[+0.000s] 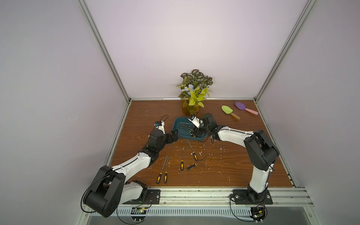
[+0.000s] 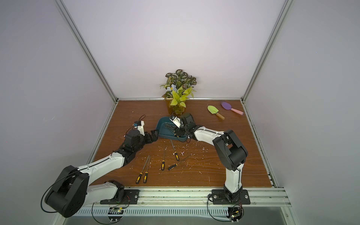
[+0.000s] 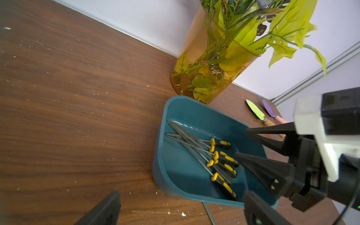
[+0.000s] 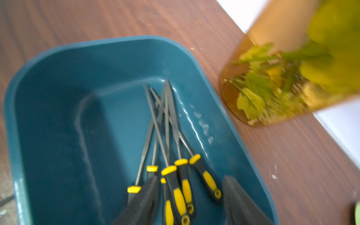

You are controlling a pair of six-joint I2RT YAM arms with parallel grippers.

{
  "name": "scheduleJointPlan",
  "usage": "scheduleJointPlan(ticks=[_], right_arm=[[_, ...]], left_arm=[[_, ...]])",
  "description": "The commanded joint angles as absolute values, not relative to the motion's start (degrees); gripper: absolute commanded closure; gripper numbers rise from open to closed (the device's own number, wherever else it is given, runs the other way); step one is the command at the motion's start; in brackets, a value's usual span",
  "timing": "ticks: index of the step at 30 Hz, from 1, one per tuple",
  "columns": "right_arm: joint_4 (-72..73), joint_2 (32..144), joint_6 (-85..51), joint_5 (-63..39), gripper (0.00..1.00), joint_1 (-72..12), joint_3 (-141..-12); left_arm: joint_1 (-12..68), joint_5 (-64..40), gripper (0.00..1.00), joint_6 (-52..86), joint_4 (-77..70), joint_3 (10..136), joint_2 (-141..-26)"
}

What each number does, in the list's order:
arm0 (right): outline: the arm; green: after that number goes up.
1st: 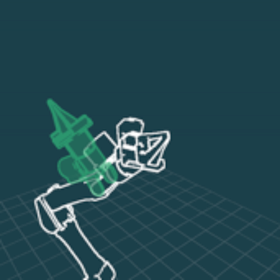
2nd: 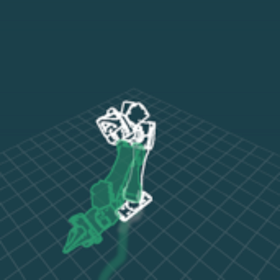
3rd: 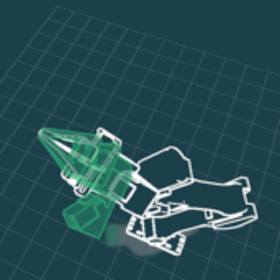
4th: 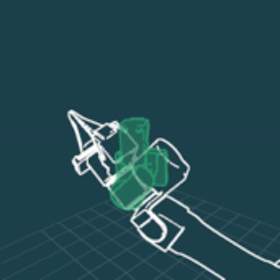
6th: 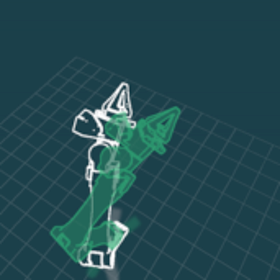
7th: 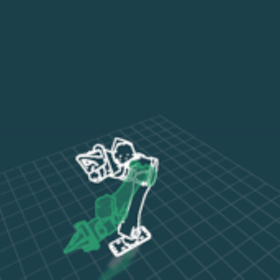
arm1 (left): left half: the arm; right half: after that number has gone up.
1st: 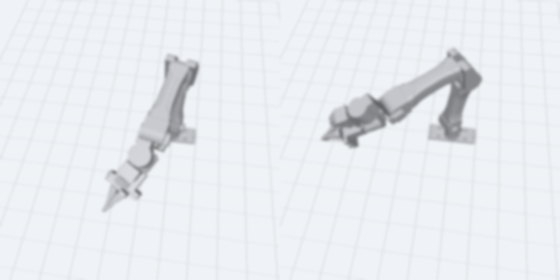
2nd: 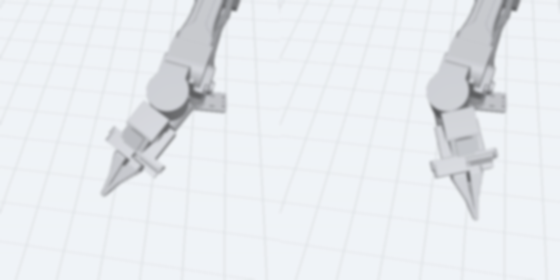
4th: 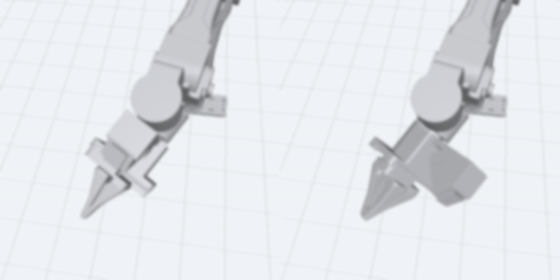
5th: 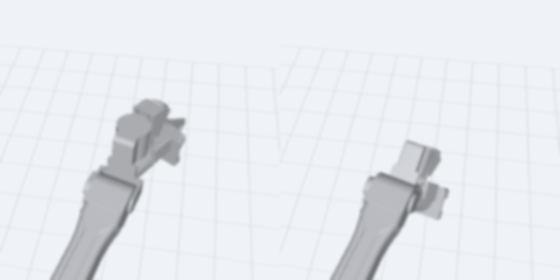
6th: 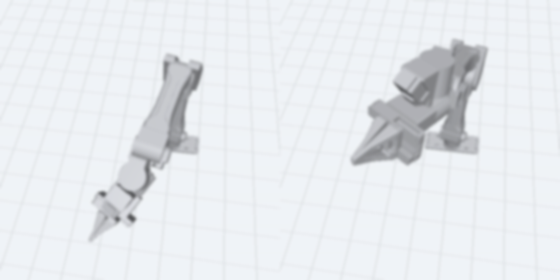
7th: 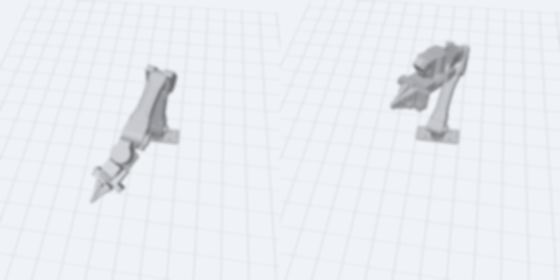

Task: Put the file tool into the storage box
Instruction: Place the file tool in the storage box, then pick up the file tool from the center of the board.

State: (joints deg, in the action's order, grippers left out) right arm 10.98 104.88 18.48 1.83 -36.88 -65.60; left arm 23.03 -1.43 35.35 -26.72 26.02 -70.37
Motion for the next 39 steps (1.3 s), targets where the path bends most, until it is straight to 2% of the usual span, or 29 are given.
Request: scheduleJointPlan(ticks=[1, 6, 11, 15, 20, 28, 39], right_arm=[[10.94, 95.61, 6.73, 8.43, 0.38, -38.44, -64.07], [8.88, 84.10, -10.05, 18.29, 0.38, -46.27, -53.74], [3.39, 76.92, -27.86, 30.83, 0.38, -58.86, -43.80], [0.63, 77.41, -38.30, 34.33, 0.36, -67.77, -39.62], [-0.97, 85.24, -44.28, 36.32, 0.34, -75.13, -41.53], [-10.73, 97.02, -47.23, 39.74, 0.33, -78.22, -51.85], [-12.03, 96.81, -51.73, 40.52, 0.33, -79.21, -45.93]], left_arm=[[22.41, -0.58, 0.00, 34.23, -28.41, 25.45, -69.05], [22.41, 0.42, 0.00, 33.21, -28.39, 25.18, -69.43], [22.39, 1.38, 0.00, 32.18, -28.41, 24.87, -69.39], [22.41, 2.77, 0.00, 31.23, -27.42, 24.87, -67.84], [22.41, 2.85, 0.00, 31.25, -26.93, 24.38, -64.95], [22.41, 4.08, 0.00, 30.30, -27.42, 23.47, -63.66], [22.41, 2.90, 0.00, 30.43, -28.13, 23.82, -66.12]])
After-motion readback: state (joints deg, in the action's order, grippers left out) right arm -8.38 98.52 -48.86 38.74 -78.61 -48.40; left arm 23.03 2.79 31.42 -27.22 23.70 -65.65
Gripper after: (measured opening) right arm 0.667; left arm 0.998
